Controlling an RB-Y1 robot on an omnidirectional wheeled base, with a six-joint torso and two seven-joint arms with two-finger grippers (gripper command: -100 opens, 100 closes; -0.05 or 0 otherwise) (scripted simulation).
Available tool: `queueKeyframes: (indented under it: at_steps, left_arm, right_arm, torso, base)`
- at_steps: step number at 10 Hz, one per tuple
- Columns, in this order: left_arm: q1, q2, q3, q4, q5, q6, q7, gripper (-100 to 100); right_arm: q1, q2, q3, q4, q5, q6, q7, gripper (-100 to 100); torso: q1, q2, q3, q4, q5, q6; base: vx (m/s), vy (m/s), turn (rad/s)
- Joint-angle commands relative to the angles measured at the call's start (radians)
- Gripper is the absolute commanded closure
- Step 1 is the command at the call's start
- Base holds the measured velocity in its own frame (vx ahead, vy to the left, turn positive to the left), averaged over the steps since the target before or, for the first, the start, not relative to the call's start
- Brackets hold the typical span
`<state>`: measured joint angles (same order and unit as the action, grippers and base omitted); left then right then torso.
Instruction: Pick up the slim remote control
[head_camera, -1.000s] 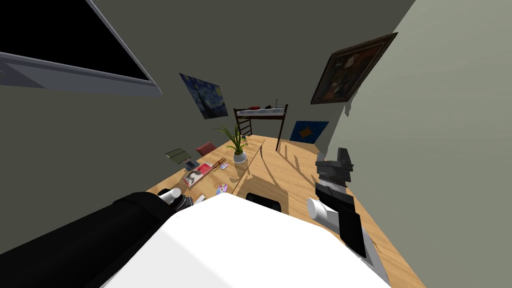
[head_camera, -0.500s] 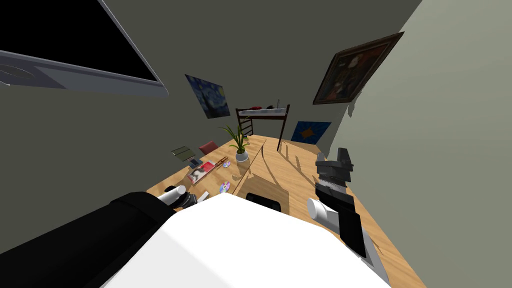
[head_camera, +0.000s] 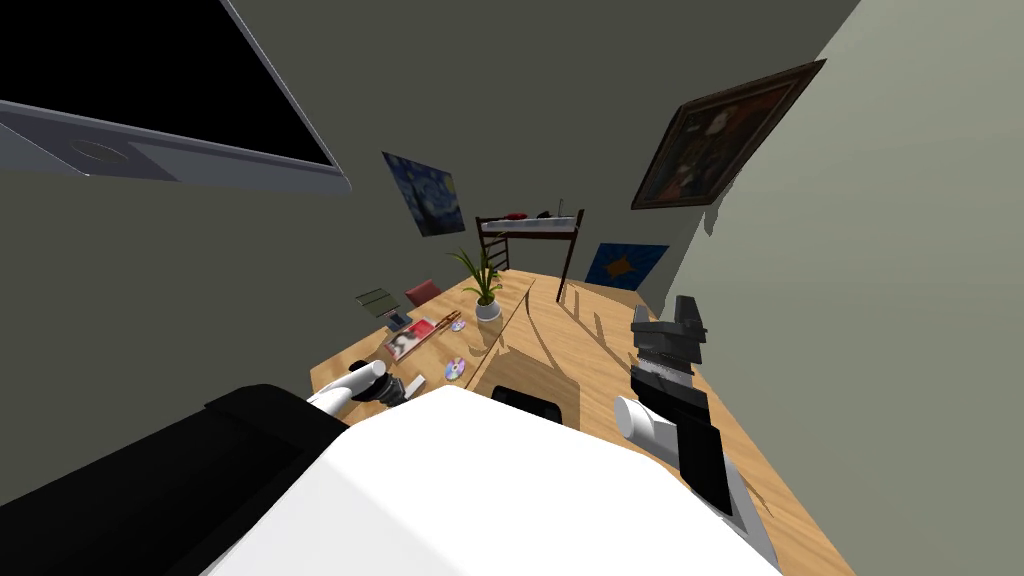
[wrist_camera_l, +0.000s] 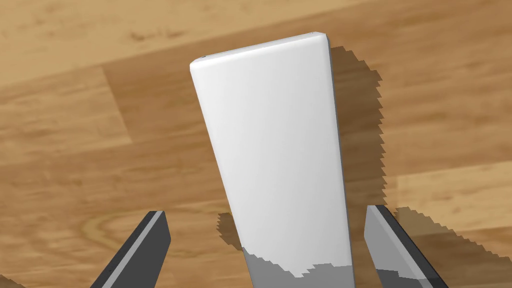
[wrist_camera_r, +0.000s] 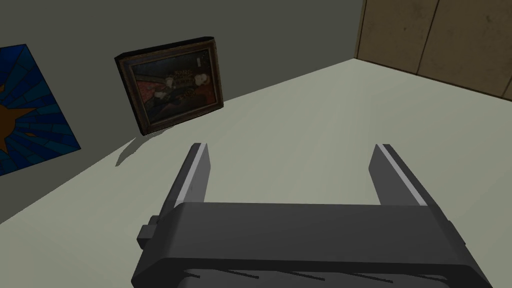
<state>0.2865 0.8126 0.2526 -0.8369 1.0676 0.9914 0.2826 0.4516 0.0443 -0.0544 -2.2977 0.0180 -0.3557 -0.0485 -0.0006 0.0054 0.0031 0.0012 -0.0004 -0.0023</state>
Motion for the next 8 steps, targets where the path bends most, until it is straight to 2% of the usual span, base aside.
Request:
queueKeyframes:
  at_steps: [1, 2, 3, 4, 5, 6, 7, 8]
  left_arm:
    - [-0.025, -0.014, 0.010, -0.002, -0.050, 0.009, 0.009, -100]
    - [-0.067, -0.038, 0.032, 0.023, -0.081, 0.028, 0.012, -100]
    - [-0.084, -0.038, 0.032, 0.023, -0.109, 0.028, 0.012, -100]
    - [-0.084, -0.038, 0.032, 0.023, -0.119, 0.028, 0.012, -100]
    - [-0.131, -0.061, 0.054, 0.047, -0.159, 0.047, 0.014, -100]
    - [-0.143, -0.061, 0.054, 0.047, -0.185, 0.047, 0.014, -100]
    - [-0.176, -0.085, 0.076, 0.072, -0.218, 0.067, 0.017, -100]
    - [-0.202, -0.085, 0.076, 0.072, -0.245, 0.067, 0.017, -100]
  right_arm:
    - [0.000, 0.000, 0.000, 0.000, 0.000, 0.000, 0.000, 0]
    - [0.000, 0.000, 0.000, 0.000, 0.000, 0.000, 0.000, 0]
    - [0.000, 0.000, 0.000, 0.000, 0.000, 0.000, 0.000, 0]
    - [0.000, 0.000, 0.000, 0.000, 0.000, 0.000, 0.000, 0]
    - [0.000, 0.000, 0.000, 0.000, 0.000, 0.000, 0.000, 0]
    - [0.000, 0.000, 0.000, 0.000, 0.000, 0.000, 0.000, 0]
    - [0.000, 0.000, 0.000, 0.000, 0.000, 0.000, 0.000, 0]
    - [0.000, 0.000, 0.000, 0.000, 0.000, 0.000, 0.000, 0]
  torso:
    - [0.000, 0.000, 0.000, 0.000, 0.000, 0.000]
    - [0.000, 0.000, 0.000, 0.000, 0.000, 0.000]
    - [0.001, 0.001, 0.001, 0.000, 0.000, 0.000]
    - [0.000, 0.001, 0.000, 0.000, 0.000, 0.000]
    - [0.000, -0.001, 0.000, 0.000, 0.000, 0.000]
    - [0.000, 0.000, 0.000, 0.000, 0.000, 0.000]
    - [0.000, 0.000, 0.000, 0.000, 0.000, 0.000]
    - [0.000, 0.001, 0.001, 0.000, 0.000, 0.000]
  base:
    - [-0.046, 0.011, 0.052]
    - [-0.055, 0.020, 0.106]
    - [-0.045, 0.016, 0.033]
    - [-0.017, 0.008, -0.019]
    - [-0.035, 0.016, 0.088]
    - [-0.038, 0.013, 0.049]
    - [-0.056, 0.015, 0.067]
    - [-0.054, 0.016, 0.048]
